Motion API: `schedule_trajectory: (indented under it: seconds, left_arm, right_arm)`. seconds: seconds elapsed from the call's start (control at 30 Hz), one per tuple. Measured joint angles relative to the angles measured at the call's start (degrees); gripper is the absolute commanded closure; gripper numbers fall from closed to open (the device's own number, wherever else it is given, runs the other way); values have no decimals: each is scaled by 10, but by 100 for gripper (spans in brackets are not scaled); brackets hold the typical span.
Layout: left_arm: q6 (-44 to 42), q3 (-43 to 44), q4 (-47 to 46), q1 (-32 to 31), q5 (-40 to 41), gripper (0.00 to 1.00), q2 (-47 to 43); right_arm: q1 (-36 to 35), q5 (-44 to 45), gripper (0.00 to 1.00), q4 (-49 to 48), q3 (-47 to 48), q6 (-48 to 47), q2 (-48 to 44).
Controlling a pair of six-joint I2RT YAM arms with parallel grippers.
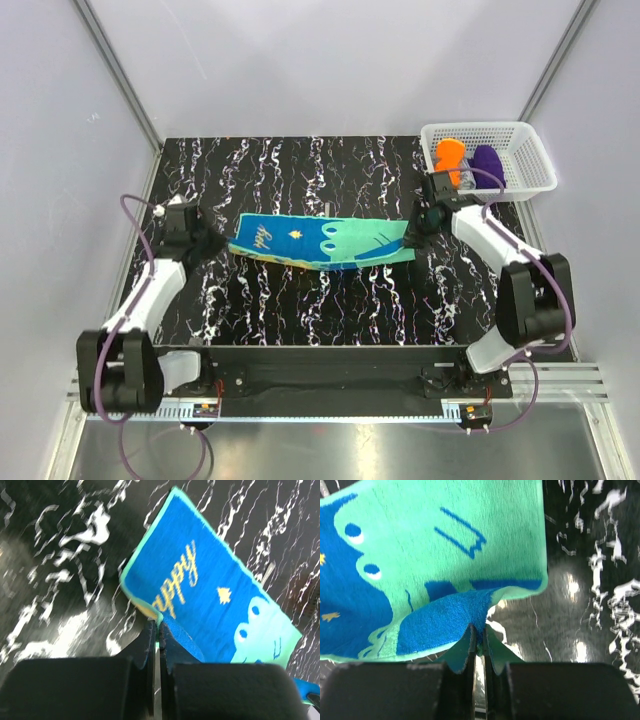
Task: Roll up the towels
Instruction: Fold the towel
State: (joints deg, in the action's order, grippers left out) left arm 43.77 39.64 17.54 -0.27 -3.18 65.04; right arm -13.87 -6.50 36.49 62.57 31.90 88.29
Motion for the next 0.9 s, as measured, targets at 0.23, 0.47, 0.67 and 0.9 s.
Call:
schedule_trajectory:
  seconds: [0.23,0.47,0.67,0.9]
  left_arm:
    - [-4,79,-24,0,4,100,119]
    - [-9,158,-40,0,4,100,230]
    - [-19,209,-41,0,4,100,311]
    - [-34,263,-38,0,3,73,384]
  right_arm:
    - [10,11,100,14,94,-19,96]
    - [18,15,100,20,152,-30,167]
    - [26,15,100,24,191,-37,218]
    - [27,20,53,25,205,-36,249]
